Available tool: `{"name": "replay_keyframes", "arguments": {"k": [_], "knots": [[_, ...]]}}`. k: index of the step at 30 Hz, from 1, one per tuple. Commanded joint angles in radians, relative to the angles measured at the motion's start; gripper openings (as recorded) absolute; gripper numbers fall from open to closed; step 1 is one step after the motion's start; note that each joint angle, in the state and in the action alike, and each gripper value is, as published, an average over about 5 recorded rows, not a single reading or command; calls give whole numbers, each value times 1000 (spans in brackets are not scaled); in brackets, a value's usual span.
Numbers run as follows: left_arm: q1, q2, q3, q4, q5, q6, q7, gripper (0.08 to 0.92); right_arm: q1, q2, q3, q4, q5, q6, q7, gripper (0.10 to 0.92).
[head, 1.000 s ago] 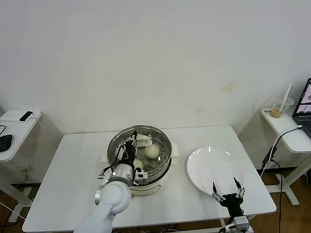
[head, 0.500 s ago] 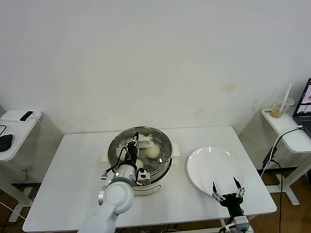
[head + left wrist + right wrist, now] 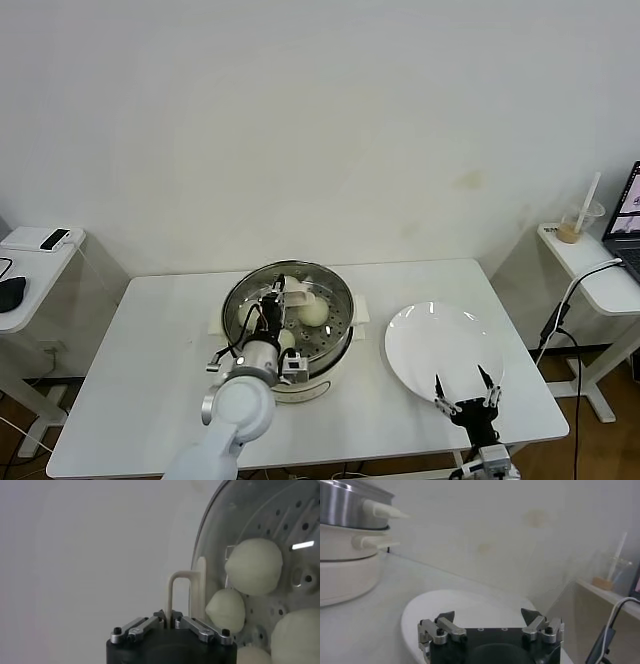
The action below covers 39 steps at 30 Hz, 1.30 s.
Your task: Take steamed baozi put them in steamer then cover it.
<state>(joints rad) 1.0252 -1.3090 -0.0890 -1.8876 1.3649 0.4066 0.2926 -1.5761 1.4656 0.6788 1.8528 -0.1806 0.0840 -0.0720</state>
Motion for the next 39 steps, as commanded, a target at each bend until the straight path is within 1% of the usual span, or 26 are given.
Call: {"name": "replay_keyframes", "arguments": {"k": [1,7,12,17,21,23,25,29,31,33,35,36,37,38,39], "knots": [[11,17,-7,-29,3,-5,2,216,0,0,-2,3,-1,-1,-1,823],[53,56,-18,-90,-16,-13,-3,389,-3,0,-4,4,-3,-2,-2,823],[98,79,-23,-157,-48,-27,-24,536,-7,-1,-4,7,-4,-3,-2,823],[150,96,-26,-238,-88,-44,-48,683,-12,-3,-2,4,-3,-3,-2,823],[215,108,-58,-316,-140,-66,-77,785,-14,-12,-1,1,5,-1,-1,823],[268,109,-91,-359,-185,-83,-102,811,-15,-19,-1,0,18,2,0,823],[341,99,-143,-399,-257,-112,-150,819,-15,-27,-5,-5,52,12,1,823],[497,72,-274,-432,-545,-192,-318,823,-3,-31,-24,-22,121,29,-4,823],[553,68,-334,-416,-764,-267,-414,823,-1,-27,-37,-24,129,41,-13,823],[591,55,-392,-370,-1021,-408,-475,823,-3,-23,-48,-22,132,55,-21,823],[613,22,-452,-306,-1237,-566,-492,823,-8,-20,-53,-15,135,66,-27,823],[622,5,-476,-279,-1314,-615,-494,823,-11,-20,-52,-10,136,71,-30,823],[632,-7,-493,-261,-1374,-641,-502,823,-16,-22,-51,-5,138,76,-33,823],[644,-16,-504,-251,-1429,-643,-514,823,-22,-26,-49,3,143,81,-37,823],[657,-20,-510,-253,-1474,-615,-523,823,-31,-31,-48,11,150,83,-42,823]]}}
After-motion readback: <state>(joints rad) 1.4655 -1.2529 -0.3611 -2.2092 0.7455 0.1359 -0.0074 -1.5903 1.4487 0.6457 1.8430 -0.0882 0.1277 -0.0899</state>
